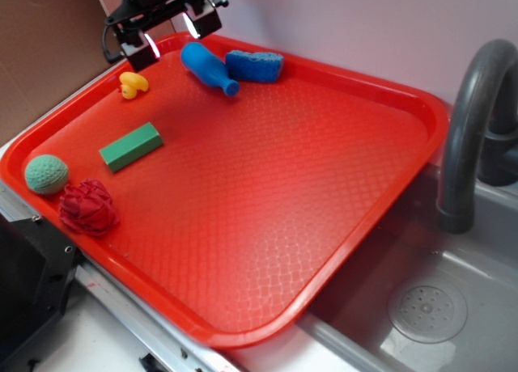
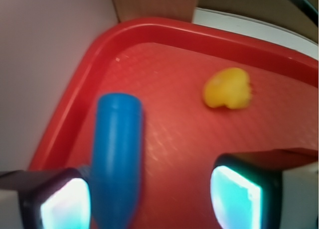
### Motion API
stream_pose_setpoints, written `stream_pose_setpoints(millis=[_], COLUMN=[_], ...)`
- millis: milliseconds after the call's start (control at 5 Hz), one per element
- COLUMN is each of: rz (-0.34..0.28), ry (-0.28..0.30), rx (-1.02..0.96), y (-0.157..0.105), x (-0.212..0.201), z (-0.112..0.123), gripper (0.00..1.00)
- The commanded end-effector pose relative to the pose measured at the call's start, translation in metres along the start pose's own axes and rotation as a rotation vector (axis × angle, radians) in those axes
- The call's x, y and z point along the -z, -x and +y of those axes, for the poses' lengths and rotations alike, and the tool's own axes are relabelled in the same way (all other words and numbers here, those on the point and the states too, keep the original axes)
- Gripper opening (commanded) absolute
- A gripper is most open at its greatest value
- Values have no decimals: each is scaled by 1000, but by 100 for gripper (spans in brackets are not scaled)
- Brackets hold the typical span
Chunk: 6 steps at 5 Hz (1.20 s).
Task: Grab the blue bottle.
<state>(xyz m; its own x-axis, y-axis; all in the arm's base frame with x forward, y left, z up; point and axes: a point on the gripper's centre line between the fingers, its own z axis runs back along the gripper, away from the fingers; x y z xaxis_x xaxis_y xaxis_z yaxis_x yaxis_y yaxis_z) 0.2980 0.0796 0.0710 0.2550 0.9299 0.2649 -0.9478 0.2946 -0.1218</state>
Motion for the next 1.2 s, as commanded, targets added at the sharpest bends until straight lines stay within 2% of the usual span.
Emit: stream_pose_setpoints(millis=[0,200,400,600,800,1000], rz=[-60,-75,-64,-59,-44,15], ry=[-16,-43,-67,-67,-54,-58], rx=[22,31,33,37,16,70], y=[-12,-11,-6,-1,1,-3], x=[25,37,53,57,47,27], z=[-11,-12,-9,-7,-3,2], gripper=[100,100,100,0,0,0])
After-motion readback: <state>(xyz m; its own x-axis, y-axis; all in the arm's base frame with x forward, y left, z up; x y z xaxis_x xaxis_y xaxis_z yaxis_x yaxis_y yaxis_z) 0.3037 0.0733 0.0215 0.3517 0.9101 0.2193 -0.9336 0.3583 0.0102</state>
